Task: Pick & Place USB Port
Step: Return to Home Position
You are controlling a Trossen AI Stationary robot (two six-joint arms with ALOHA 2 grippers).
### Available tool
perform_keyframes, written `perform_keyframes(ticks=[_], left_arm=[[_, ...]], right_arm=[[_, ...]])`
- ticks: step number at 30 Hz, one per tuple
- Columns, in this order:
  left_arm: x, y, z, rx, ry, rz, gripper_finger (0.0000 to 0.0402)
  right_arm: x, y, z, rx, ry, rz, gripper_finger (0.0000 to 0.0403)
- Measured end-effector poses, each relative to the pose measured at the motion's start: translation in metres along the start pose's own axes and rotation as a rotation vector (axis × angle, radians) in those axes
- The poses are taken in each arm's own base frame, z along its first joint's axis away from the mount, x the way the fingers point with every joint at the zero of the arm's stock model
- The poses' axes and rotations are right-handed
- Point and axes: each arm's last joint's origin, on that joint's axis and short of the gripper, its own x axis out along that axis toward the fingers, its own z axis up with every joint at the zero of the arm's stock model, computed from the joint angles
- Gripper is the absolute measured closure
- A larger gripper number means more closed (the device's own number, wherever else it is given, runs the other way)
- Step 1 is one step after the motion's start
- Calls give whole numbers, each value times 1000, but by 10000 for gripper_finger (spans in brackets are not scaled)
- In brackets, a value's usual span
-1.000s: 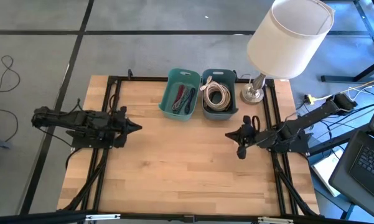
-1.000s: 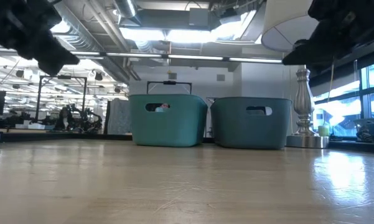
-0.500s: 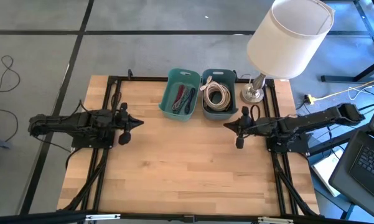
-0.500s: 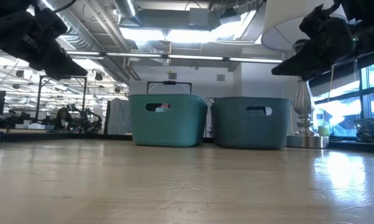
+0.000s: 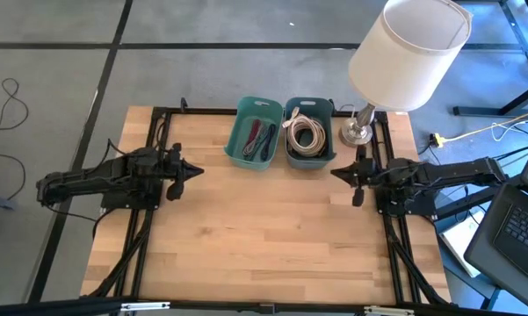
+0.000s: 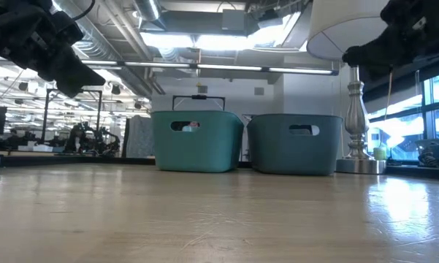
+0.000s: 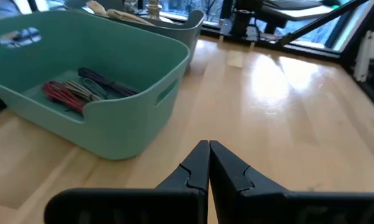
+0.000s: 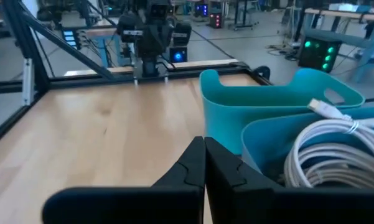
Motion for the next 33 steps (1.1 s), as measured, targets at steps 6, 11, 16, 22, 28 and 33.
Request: perform_keyframes(ticks=[6,11,16,22,28,33], left_arm=[[0,1,0,-43,5,-21,401],[0,3,0,-52,0,27,398],[0,5,-1,-82,1,59,400],[0,5,-5,-154,41,68,399],[-1,6,-7,-180,66,81,397],[-1,6,-7,-178,64,79,394]], right_arm=[[-9,1,-6,21,46,36,403],[-11,4,-11,13,60,67,403],[-5,7,-30,34,61,86,403],[1,7,-49,60,-12,95,403],[3,6,-63,88,28,87,403],[3,5,-63,76,22,43,402]])
